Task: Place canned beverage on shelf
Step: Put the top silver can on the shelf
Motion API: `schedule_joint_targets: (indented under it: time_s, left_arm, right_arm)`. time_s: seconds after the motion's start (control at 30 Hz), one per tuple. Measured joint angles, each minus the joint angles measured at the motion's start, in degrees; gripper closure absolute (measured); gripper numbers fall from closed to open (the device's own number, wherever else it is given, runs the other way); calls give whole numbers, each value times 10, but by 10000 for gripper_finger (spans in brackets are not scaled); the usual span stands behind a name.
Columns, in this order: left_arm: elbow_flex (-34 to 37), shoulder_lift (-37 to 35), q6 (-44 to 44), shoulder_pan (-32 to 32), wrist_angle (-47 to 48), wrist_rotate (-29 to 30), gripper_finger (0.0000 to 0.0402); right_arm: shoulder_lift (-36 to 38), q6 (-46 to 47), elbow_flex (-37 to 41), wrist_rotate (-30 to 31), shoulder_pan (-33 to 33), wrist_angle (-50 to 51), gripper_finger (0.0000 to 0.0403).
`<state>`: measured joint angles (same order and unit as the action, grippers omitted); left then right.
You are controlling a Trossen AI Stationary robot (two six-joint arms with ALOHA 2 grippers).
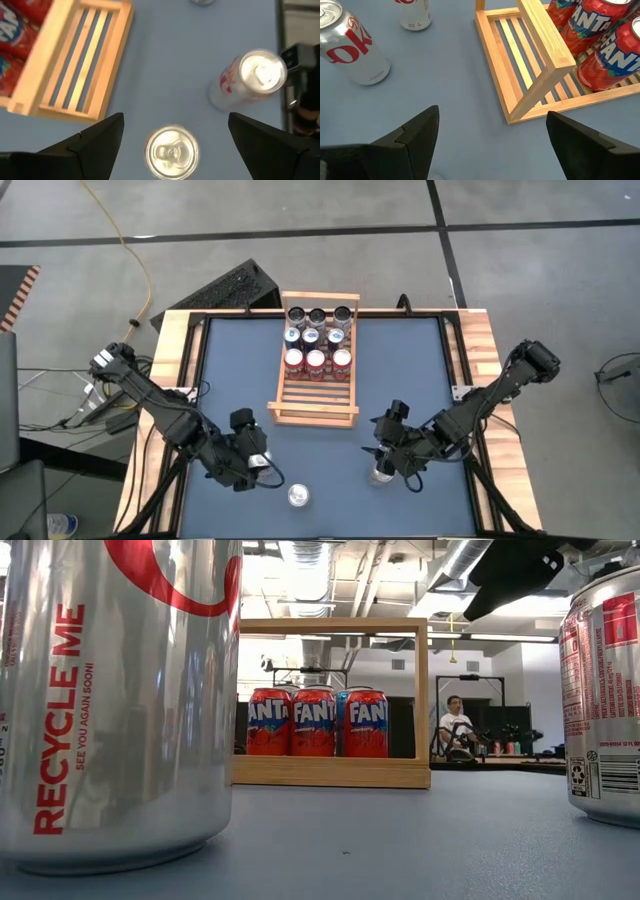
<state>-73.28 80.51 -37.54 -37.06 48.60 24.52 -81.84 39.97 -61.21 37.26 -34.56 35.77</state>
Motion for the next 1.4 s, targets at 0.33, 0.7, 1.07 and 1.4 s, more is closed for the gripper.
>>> schedule_joint_targets:
  time_s: [0.33, 0.7, 1.07, 1.4]
  left_arm:
    - [6, 49, 34, -16, 7, 1, 57]
    - [59, 49, 31, -22, -6, -39, 57]
    - [101, 49, 19, -17, -34, -35, 57]
    - [101, 49, 33, -14, -86, -28, 80]
  right_arm:
    - [0, 0, 0, 0, -7, 0, 65]
    - [0, 1, 0, 1, -7, 2, 65]
    - [0, 1, 0, 1, -7, 3, 65]
    - [0, 1, 0, 1, -7, 5, 65]
